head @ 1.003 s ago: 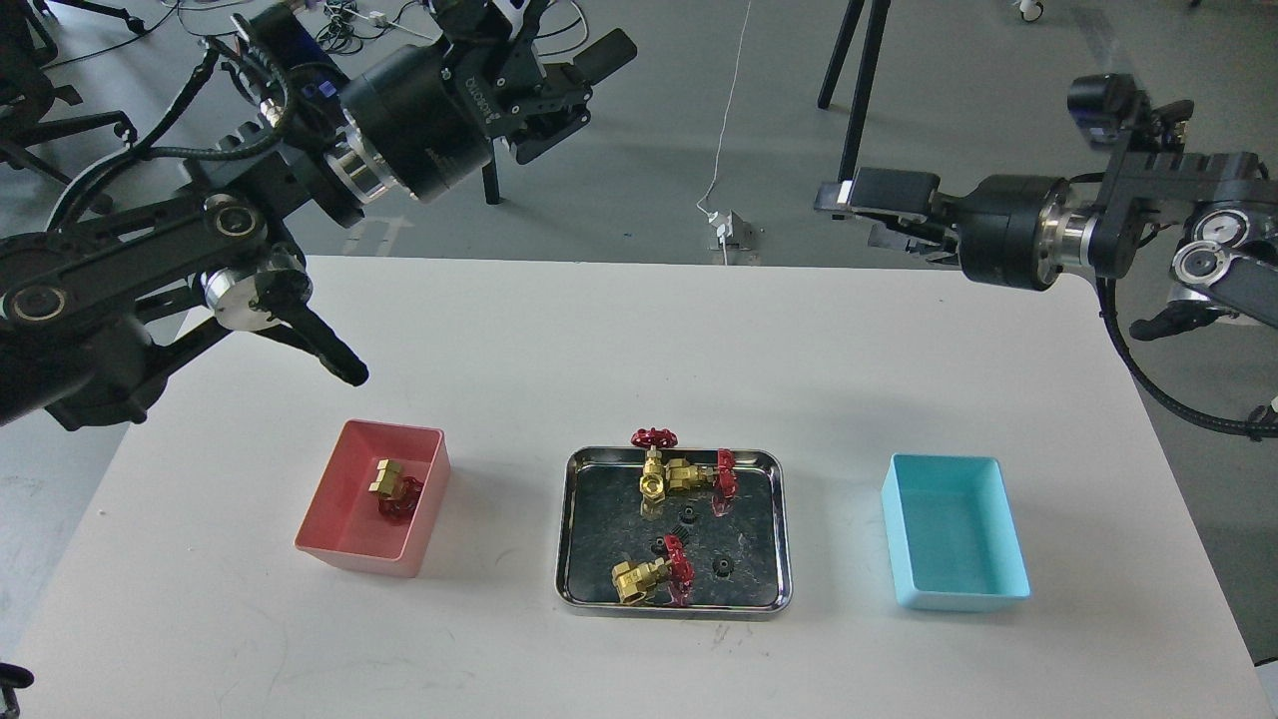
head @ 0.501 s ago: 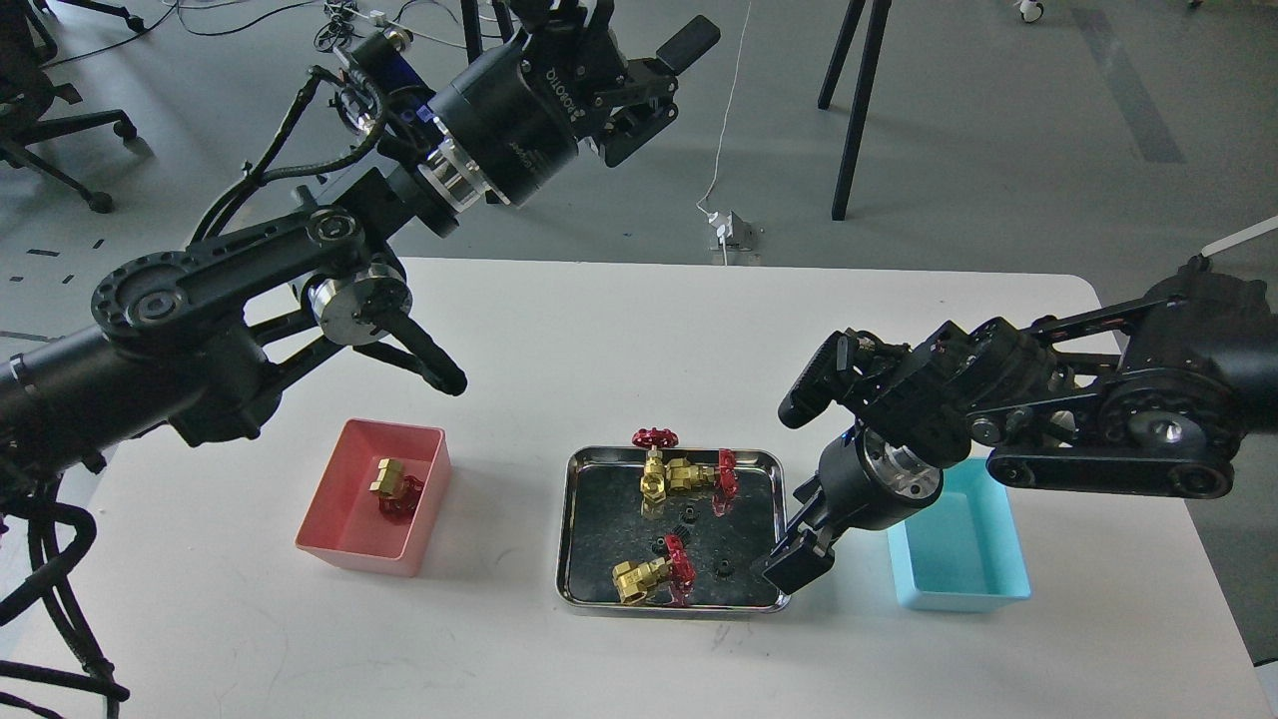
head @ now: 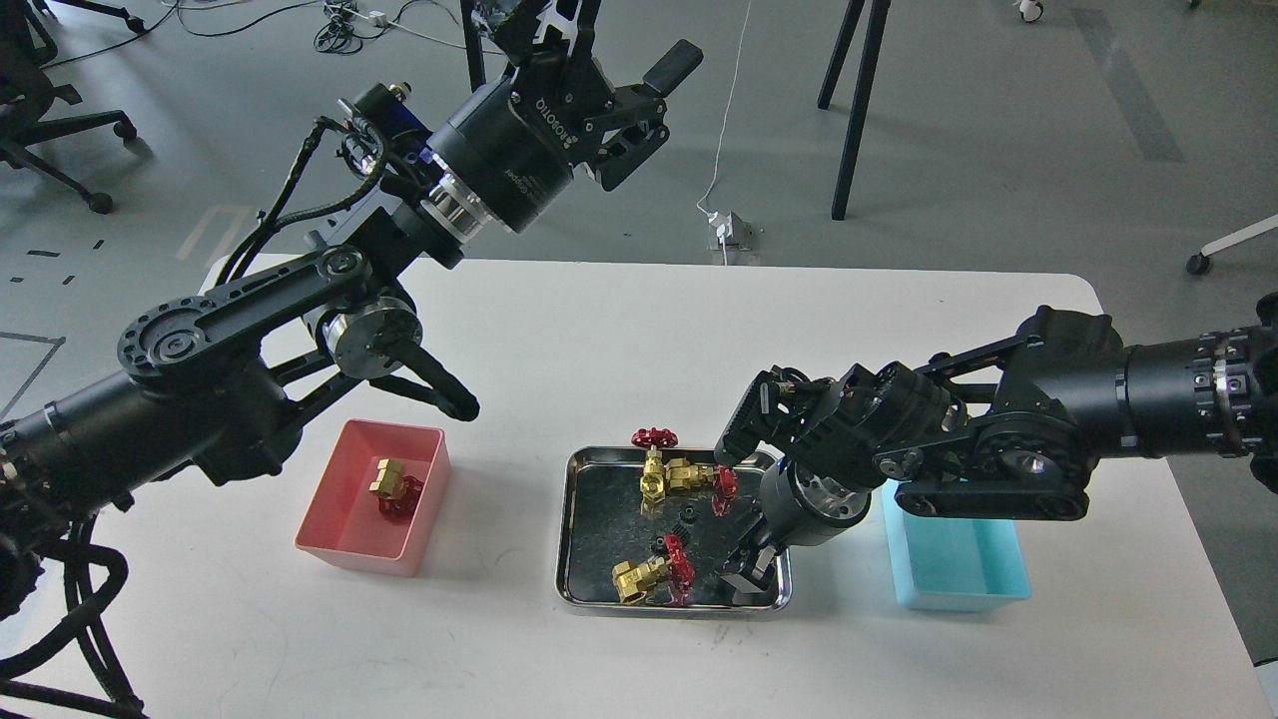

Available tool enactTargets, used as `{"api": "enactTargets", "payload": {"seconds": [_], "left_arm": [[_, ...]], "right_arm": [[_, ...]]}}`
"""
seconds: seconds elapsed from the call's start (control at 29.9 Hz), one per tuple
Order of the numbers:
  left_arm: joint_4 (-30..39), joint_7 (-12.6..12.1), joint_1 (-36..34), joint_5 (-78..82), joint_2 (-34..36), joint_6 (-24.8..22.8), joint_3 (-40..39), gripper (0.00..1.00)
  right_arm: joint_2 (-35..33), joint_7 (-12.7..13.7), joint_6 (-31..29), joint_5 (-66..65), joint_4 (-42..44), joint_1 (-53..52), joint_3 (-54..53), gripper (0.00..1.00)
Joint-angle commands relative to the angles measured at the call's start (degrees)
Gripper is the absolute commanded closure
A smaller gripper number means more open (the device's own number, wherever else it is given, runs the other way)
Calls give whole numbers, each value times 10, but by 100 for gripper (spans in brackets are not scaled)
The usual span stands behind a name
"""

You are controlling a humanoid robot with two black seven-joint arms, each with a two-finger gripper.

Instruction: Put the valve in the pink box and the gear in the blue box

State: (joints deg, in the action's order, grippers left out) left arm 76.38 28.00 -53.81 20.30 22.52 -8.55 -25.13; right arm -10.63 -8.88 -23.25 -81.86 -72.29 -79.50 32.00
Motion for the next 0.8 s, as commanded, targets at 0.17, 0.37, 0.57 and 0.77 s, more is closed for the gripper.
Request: {"api": "enactTargets", "payload": {"seconds": [0.17,0.37,0.57,0.77], "left_arm": [[-1,0,6,4,1,-2,7,7],[0,0,13,9,0,-2,7,7],[-1,0,20,17,0,-2,7,7],[-1,0,21,17,-1,-2,7,7]], "right_arm": [[33,2,1,-2,26,15,7,45],[40,3,0,-3,28,14,26,45],[46,4,1,-3,51,17,26,45],[62,5,4,-1,66,27,25,45]]}}
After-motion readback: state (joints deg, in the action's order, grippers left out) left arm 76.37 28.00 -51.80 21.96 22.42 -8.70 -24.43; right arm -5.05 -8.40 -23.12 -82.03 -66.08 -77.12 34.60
